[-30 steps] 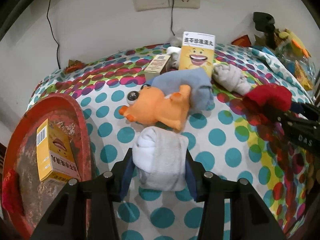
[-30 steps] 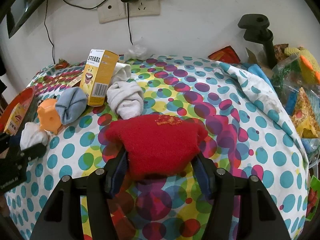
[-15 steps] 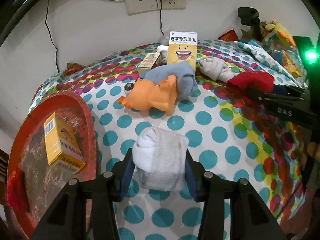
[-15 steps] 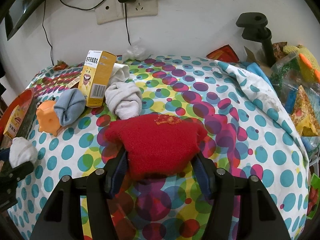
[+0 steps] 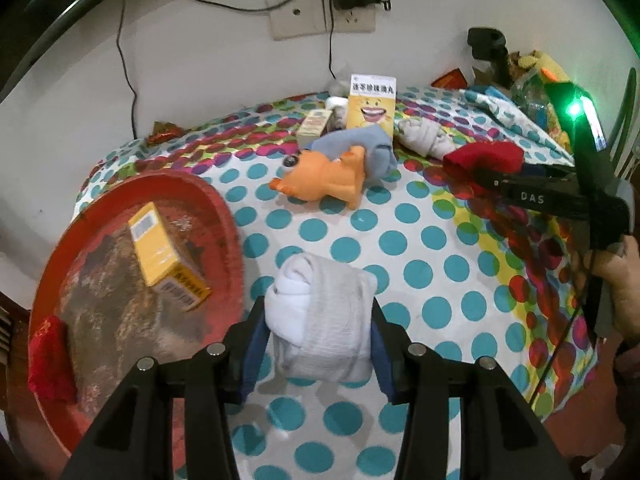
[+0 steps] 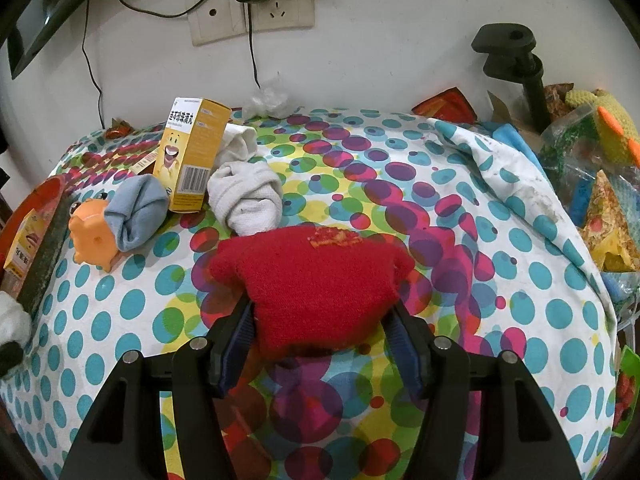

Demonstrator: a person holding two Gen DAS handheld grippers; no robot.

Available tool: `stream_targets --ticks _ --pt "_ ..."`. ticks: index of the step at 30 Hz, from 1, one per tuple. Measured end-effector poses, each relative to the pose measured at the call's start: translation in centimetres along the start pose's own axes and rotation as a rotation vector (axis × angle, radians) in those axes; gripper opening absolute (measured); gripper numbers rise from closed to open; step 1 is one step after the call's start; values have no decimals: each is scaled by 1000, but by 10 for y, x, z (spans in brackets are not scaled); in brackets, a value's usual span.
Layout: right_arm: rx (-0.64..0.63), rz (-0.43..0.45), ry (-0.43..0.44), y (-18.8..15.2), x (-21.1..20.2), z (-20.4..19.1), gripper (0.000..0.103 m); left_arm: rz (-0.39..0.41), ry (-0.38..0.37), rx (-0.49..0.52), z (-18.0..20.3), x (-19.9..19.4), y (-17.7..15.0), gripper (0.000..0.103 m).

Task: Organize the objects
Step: 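Carry the white sock into the red tray and release it with the left gripper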

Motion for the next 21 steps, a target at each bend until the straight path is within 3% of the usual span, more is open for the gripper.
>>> stream_targets --ticks 8,21 --pt "1 0 -1 0 0 0 60 12 67 -55 -48 -24 -10 47" --pt "3 0 -4 1 -1 -1 60 -63 197 -306 -165 -13 -49 47"
Point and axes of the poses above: each gripper's, at about its wrist camera, not at the fingertips, and x roughly the way its jaws point, z to its right, y to its top, the point moved 1 cm from there along x, roughly the way its jaws point, and after that the axes turned 8 degrees about x, right-handed, at the moved point
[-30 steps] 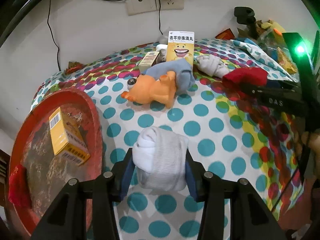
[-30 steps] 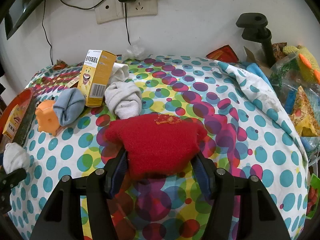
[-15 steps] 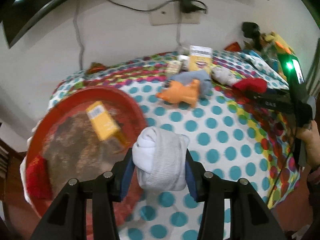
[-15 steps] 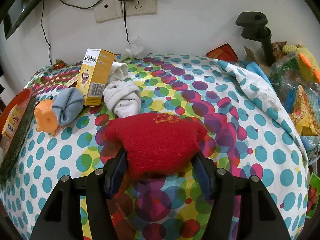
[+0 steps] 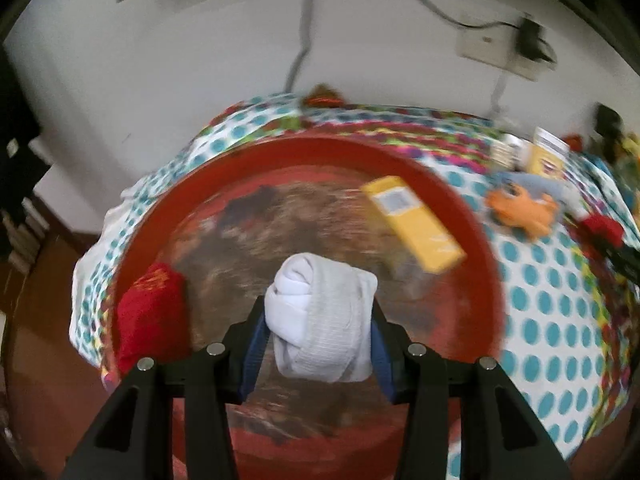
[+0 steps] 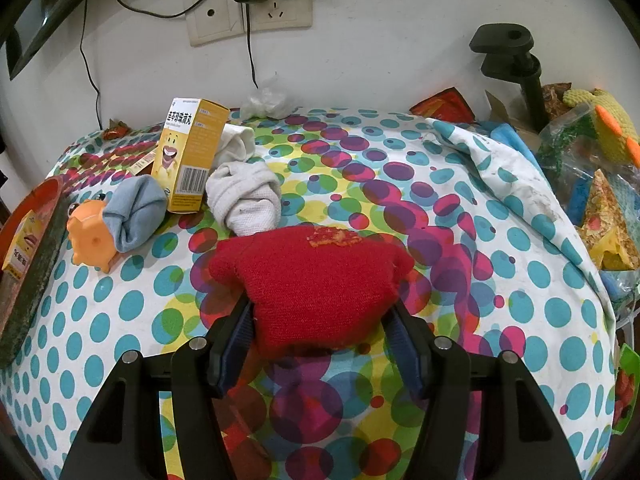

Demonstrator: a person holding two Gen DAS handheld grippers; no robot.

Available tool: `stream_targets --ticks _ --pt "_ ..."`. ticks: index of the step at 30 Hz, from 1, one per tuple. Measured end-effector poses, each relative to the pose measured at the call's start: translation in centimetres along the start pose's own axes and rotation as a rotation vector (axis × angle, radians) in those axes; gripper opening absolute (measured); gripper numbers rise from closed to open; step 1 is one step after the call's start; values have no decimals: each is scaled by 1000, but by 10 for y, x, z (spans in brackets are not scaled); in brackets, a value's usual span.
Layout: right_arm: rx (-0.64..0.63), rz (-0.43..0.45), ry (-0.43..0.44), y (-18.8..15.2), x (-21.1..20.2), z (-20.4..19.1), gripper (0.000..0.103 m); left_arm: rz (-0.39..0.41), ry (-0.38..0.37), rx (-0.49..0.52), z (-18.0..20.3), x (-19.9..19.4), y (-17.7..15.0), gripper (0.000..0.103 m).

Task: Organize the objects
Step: 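Carry the white sock into the red tray and release it with the left gripper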

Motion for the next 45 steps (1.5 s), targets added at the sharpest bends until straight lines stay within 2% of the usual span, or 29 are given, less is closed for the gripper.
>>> stream_targets --ticks 7,18,35,40,45 --pt "0 0 -1 0 0 0 60 -41 60 -75 -45 23 -1 47" --pt "1 -4 -3 1 1 0 62 -94 89 -108 -74 45 -8 47" --pt "1 -3 -8 1 2 -1 62 -98 102 -53 -67 47 -13 49" --pt "1 -3 -9 1 3 -3 62 -76 91 -47 -66 40 -14 60" --pt "1 -4 -12 1 2 -2 62 -65 67 -23 -61 29 -15 60"
Point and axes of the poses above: each gripper's, at about its wrist camera, not at the fingertips, and x roughly the way its jaws point, z to its right, y to its top, the point moved 1 cm from there along x, roughly the way its jaws point, and after that the axes turned 8 degrees about x, right-handed, at the moved point
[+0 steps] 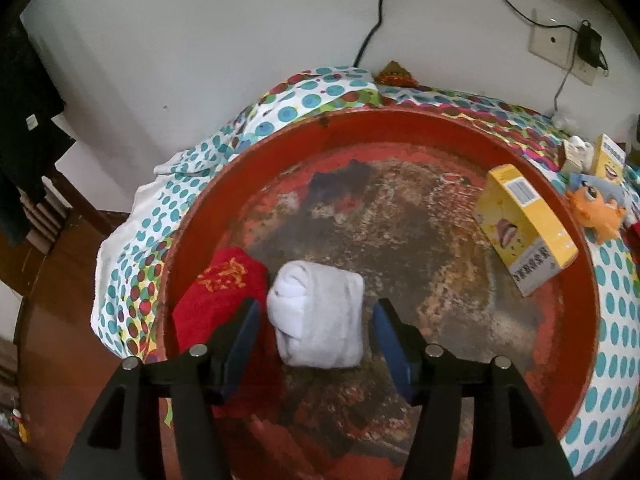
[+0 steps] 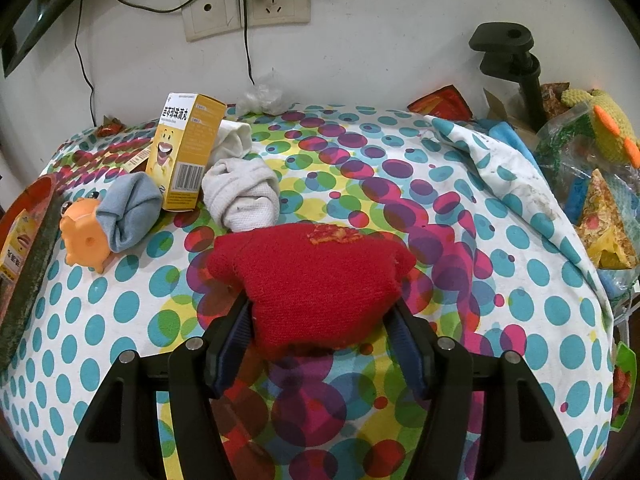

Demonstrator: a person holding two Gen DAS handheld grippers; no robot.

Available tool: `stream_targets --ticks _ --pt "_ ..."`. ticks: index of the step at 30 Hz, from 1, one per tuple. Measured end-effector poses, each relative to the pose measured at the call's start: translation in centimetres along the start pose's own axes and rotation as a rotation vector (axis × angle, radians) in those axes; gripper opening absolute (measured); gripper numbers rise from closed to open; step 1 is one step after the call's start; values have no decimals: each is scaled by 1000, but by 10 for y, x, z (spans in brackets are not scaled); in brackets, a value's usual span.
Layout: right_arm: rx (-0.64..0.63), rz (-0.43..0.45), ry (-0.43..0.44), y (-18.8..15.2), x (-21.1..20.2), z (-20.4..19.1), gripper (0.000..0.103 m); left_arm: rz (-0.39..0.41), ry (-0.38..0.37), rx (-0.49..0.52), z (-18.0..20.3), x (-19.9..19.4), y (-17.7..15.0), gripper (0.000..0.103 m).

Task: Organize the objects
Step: 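Carry the white sock into the red tray and release it with the left gripper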

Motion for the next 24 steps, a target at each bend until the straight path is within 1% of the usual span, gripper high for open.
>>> stream_targets --ticks 8,11,14,19,20,22,24 --pt "0 0 -1 1 0 -1 62 54 -17 -21 6 -27 -14 60" --pt "0 1 -6 0 0 0 62 91 0 -24 11 -38 -25 60" --pt "-7 4 -18 0 -1 2 62 118 45 9 20 -48 -38 60" --pt "-12 6 -26 -2 -5 10 62 157 67 50 33 -65 -56 60" --pt "-12 5 -26 -2 -3 6 62 159 79 57 36 -69 -61 60" --pt "-13 6 -28 -2 -3 5 62 166 72 56 37 -73 -66 60" --pt "-15 6 -32 -2 -4 7 62 164 37 42 37 -75 -73 60"
Point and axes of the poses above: each gripper's, at about its wrist camera, not at the fingertips, and x roughly the way its jaws point, z to its right, y to its top, the point moved 1 cm from there along x, roughly the way its jaws point, and after that the axes turned 8 degrees about x, right-handed, at the moved point
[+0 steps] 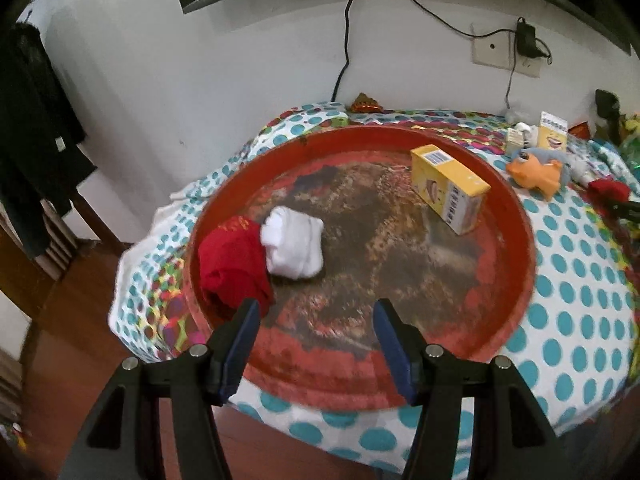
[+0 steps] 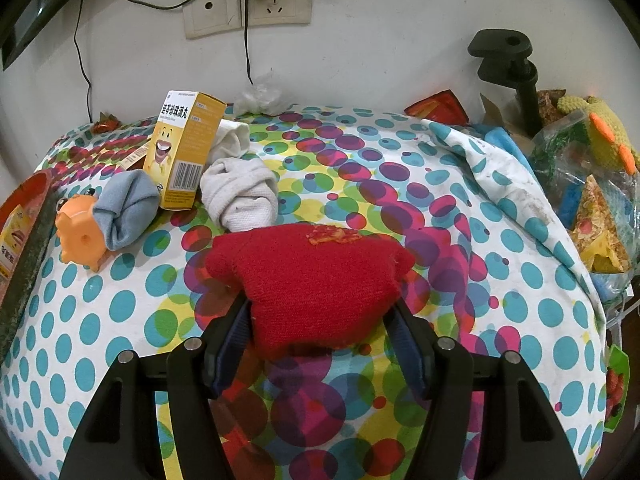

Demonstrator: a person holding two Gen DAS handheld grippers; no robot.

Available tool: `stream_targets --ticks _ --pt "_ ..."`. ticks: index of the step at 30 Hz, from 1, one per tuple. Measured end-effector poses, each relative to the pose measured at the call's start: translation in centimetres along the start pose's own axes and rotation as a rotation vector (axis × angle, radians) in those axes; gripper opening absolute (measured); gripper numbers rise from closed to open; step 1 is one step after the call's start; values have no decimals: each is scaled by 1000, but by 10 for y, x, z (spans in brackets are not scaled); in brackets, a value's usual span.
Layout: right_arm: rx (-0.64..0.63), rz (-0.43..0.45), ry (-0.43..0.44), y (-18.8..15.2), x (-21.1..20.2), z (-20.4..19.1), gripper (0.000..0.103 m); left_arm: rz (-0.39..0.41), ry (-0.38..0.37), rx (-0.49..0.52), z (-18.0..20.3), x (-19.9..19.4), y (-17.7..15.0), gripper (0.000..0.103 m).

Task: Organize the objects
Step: 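Carry the white sock into the red tray and release it with the left gripper, then carry the red sock toward the red tray with the right gripper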

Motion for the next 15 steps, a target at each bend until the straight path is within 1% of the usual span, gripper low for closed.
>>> stream_targets --ticks 3,5,7,10,11,12,15 --pt "-7 3 -10 -3 -4 8 62 3 -17 -20 -3 -4 -7 60" --pt "-8 3 -10 -4 -6 10 62 2 1 -23 -5 -6 -10 60" --pt "-7 3 -10 -4 -6 13 62 5 12 -47 -10 -6 -13 60" --pt "-2 3 -2 -4 -7 11 62 -21 -13 -83 -17 -5 -18 60" --pt "2 5 2 -5 -9 14 62 -17 -14 -94 -19 -5 -19 60" --pt "5 10 2 -5 -12 16 61 -11 -7 -97 -20 -6 -20 60" --pt "-1 22 -11 -6 -19 21 56 -13 47 -66 -20 -7 -21 60"
Point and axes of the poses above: each gripper's, at about its wrist camera, not at the fingertips, and x roughly the way its jaws point, z to its right, y to its top, the point moved 1 cm from there along x, roughly the way its jaws point, and after that the axes turned 8 degrees about x, right-handed, at the moved point
